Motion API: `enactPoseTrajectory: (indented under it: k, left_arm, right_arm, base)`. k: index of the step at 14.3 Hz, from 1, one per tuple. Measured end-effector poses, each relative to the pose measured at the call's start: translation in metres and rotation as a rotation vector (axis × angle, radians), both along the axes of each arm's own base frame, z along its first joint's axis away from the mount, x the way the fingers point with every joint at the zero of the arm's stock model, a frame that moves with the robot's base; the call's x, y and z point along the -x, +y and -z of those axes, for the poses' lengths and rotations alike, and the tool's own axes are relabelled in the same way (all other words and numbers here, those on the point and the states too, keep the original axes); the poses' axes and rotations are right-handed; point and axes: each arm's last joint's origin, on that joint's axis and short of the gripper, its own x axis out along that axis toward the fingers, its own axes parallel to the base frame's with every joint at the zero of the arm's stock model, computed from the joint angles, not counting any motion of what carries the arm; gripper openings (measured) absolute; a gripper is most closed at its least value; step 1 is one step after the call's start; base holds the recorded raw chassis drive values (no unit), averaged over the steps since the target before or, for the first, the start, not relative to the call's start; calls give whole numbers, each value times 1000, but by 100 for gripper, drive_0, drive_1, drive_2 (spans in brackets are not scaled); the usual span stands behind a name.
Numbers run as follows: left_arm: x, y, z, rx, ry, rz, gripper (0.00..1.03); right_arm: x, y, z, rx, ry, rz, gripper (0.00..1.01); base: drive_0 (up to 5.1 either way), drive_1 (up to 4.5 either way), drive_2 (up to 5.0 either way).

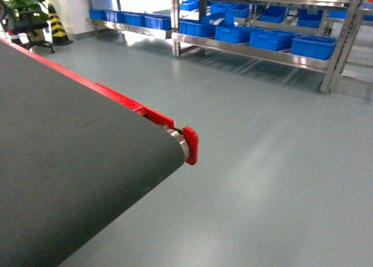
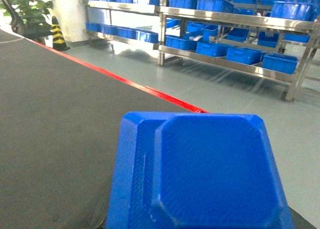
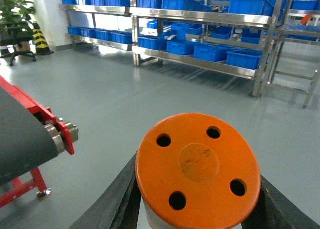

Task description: Sort blue parts and orange caps into right shelf containers

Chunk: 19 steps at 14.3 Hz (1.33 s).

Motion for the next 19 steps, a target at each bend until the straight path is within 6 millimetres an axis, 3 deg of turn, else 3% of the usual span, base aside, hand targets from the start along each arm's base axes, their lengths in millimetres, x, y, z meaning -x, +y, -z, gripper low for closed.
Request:
enactPoseTrajectory:
  k: [19]
  left_arm:
    - [0,0,0,0,0,0,42]
  right_arm:
    - [0,0,0,0,0,0,46]
  base:
    - [-161,-161,-161]
